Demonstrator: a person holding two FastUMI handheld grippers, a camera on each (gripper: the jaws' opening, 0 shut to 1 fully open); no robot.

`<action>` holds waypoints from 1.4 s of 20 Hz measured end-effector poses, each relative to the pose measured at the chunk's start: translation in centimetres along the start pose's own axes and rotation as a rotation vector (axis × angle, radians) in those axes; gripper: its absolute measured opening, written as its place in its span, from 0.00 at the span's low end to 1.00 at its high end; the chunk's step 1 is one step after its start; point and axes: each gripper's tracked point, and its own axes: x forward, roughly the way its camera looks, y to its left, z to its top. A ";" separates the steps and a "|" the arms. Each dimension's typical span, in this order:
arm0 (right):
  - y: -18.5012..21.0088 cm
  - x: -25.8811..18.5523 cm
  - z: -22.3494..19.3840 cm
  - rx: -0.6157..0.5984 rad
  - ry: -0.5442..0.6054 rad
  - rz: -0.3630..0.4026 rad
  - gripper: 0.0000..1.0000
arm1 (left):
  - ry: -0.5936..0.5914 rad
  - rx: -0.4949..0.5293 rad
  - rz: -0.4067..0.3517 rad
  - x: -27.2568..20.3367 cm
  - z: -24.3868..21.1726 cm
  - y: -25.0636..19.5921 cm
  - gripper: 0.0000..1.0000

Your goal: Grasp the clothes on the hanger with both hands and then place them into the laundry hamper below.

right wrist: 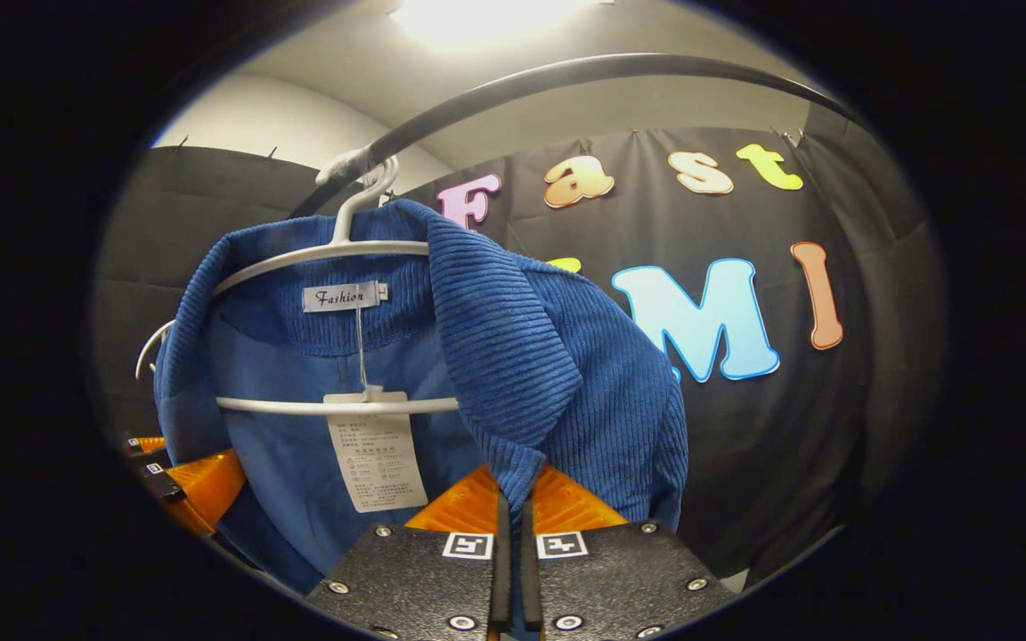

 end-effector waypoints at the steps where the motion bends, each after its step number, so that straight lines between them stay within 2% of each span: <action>1: -0.2 -0.2 0.1 -0.009 -0.007 -0.001 0.04 | 0.002 -0.007 -0.004 0.6 -0.2 0.2 0.30; 2: -0.4 -0.4 0.6 -0.012 -0.022 -0.004 0.04 | 0.003 -0.023 -0.029 0.6 -0.1 -0.3 0.10; 3: -0.7 -0.5 1.0 -0.014 -0.038 -0.011 0.04 | 0.008 -0.029 -0.019 2.3 -0.6 -0.1 0.10; 5: -1.3 -0.6 2.0 -0.024 -0.075 -0.030 0.04 | -0.006 -0.047 -0.032 0.5 0.3 0.0 0.11; 6: -1.7 -0.8 2.7 -0.027 -0.096 -0.039 0.04 | -0.012 -0.059 -0.050 0.2 0.6 -0.1 0.01; 9: -3.0 -1.8 4.9 -0.037 -0.169 -0.081 0.04 | -0.040 -0.066 -0.053 -0.6 1.9 1.2 0.06; 10: -3.5 -1.9 5.6 -0.035 -0.182 -0.091 0.04 | -0.046 -0.070 -0.046 -0.7 2.4 1.6 0.01; 11: -4.1 -2.0 6.1 -0.034 -0.198 -0.103 0.04 | -0.049 -0.074 -0.044 -1.1 2.7 2.1 0.06; 12: -4.7 -2.0 6.7 -0.033 -0.212 -0.115 0.04 | -0.054 -0.080 -0.039 -1.4 2.8 2.5 0.06; 14: -6.0 -1.5 7.8 -0.030 -0.242 -0.139 0.04 | -0.062 -0.085 -0.034 -1.7 3.3 3.0 0.01; 15: -6.5 -1.2 8.2 -0.031 -0.253 -0.152 0.04 | -0.068 -0.085 -0.035 -1.9 3.6 3.3 0.01; 16: -7.1 -1.0 8.6 -0.033 -0.262 -0.161 0.04 | -0.074 -0.083 -0.030 -2.1 4.0 3.6 0.06; 17: -7.4 -0.9 8.8 -0.034 -0.269 -0.168 0.04 | -0.084 -0.082 -0.028 -2.4 4.3 4.0 0.01; 18: -7.9 -0.8 9.1 -0.034 -0.275 -0.176 0.04 | -0.096 -0.078 -0.023 -2.6 4.9 4.4 0.05; 24: -9.2 0.1 10.0 -0.042 -0.305 -0.209 0.04 | -0.160 -0.092 0.018 -3.0 8.3 7.7 0.06; 28: -10.4 2.0 10.5 -0.046 -0.322 -0.215 0.03 | -0.168 -0.117 0.030 -2.8 9.0 8.5 0.05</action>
